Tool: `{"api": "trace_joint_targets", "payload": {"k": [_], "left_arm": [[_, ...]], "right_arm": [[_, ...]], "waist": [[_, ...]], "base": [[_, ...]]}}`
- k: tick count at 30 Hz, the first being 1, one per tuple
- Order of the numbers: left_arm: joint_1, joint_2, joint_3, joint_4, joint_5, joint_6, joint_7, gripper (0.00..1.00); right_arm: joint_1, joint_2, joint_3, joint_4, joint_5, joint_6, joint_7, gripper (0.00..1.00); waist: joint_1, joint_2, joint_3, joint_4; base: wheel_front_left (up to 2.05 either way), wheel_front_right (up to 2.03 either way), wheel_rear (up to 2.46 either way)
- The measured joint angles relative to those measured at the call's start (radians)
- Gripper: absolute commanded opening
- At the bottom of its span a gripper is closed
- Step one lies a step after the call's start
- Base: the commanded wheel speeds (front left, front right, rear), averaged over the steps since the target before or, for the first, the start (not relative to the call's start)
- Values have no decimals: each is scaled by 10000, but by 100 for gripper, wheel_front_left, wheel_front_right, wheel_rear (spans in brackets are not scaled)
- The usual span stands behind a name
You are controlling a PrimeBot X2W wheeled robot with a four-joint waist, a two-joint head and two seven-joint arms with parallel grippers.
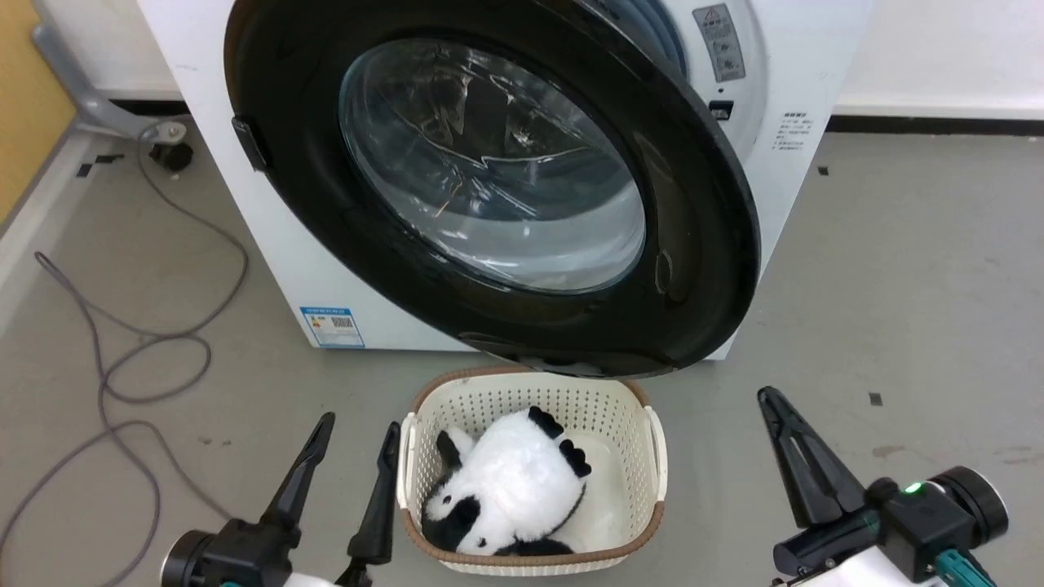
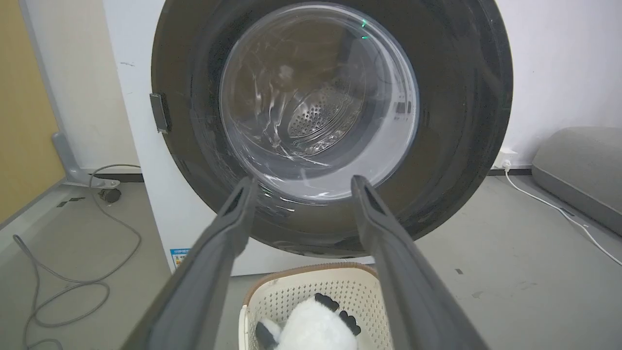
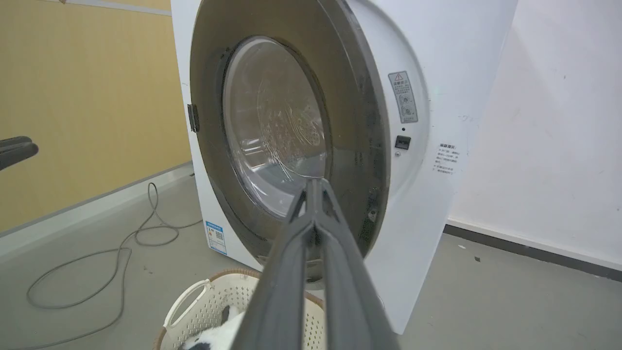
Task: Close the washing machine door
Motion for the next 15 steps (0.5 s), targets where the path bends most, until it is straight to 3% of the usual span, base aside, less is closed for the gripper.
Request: {"api": "trace_joint_targets", "payload": {"k": [7, 15], "left_arm": [[-431, -100, -265, 56, 13, 0, -2, 100], [-1235, -265, -176, 17, -301, 0, 0, 100]], "right_arm": [[-870, -861, 865, 800, 65, 0, 0, 0], [-3411, -2161, 1680, 1845, 571, 0, 8, 0]], "waist": [[0, 0, 523, 220], [1, 0, 1662, 660]], "base": [[0, 0, 0], [0, 0, 0]]}}
